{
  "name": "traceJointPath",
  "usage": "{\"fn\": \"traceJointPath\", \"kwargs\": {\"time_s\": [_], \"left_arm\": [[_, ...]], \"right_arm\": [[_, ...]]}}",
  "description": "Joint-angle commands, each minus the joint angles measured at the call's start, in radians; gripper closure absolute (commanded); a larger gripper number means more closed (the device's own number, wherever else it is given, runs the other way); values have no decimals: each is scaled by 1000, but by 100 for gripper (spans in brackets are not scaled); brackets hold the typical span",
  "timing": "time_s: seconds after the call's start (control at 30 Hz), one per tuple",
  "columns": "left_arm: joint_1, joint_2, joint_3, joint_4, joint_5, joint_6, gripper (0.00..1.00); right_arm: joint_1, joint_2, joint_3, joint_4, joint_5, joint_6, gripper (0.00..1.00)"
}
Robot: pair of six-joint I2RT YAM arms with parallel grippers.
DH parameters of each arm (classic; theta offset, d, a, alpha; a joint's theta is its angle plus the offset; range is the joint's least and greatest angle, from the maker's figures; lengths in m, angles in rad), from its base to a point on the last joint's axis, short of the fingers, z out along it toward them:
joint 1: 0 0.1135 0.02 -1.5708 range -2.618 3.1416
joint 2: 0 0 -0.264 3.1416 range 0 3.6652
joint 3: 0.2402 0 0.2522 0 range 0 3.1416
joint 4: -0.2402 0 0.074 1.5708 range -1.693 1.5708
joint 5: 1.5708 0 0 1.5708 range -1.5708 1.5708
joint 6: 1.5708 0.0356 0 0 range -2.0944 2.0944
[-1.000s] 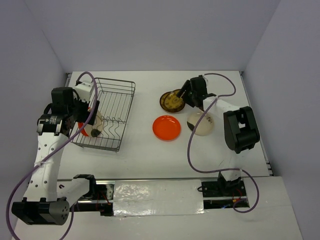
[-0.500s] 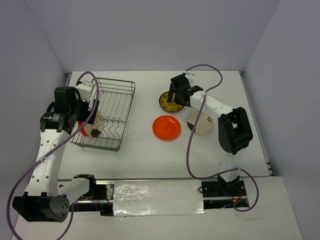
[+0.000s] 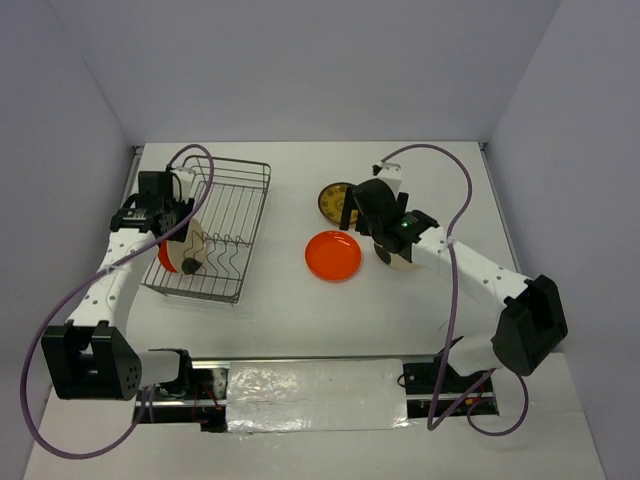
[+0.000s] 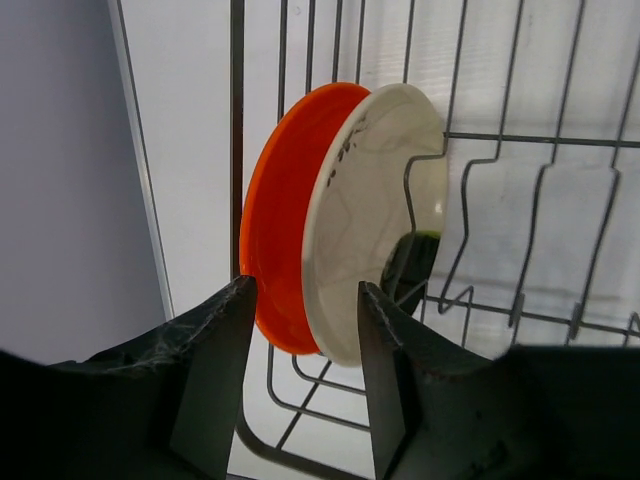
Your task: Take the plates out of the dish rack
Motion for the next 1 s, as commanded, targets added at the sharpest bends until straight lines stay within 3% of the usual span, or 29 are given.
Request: {"fn": "traceJointPath", "kwargs": {"time_s": [0.0, 0.17, 0.3, 0.43, 0.8, 0.9, 0.93, 0.97], "left_arm": [[4, 46, -18, 111, -73, -23, 44], [6, 119, -33, 144, -73, -38, 53], [6, 143, -32, 139, -76, -49, 78], [6, 100, -6, 109, -79, -54, 95], [4, -33, 276, -103, -65, 112, 100], [4, -80, 351, -181, 72, 106, 100], [4, -91, 368, -207, 146, 101, 100], [4, -108, 399, -236, 227, 95, 100]], "right_arm": [[17, -59, -68, 58, 35, 18, 0], [31, -143, -129, 78, 44, 23, 0], [39, -181, -137, 66, 58, 21, 0], [47, -223, -135, 57, 69, 23, 0], [89, -258, -126, 115, 8, 46, 0], [94, -249, -175, 344, -277, -9, 0], [99, -244, -197, 425, -502, -20, 0], [103, -232, -213, 621, -612, -19, 0]]}}
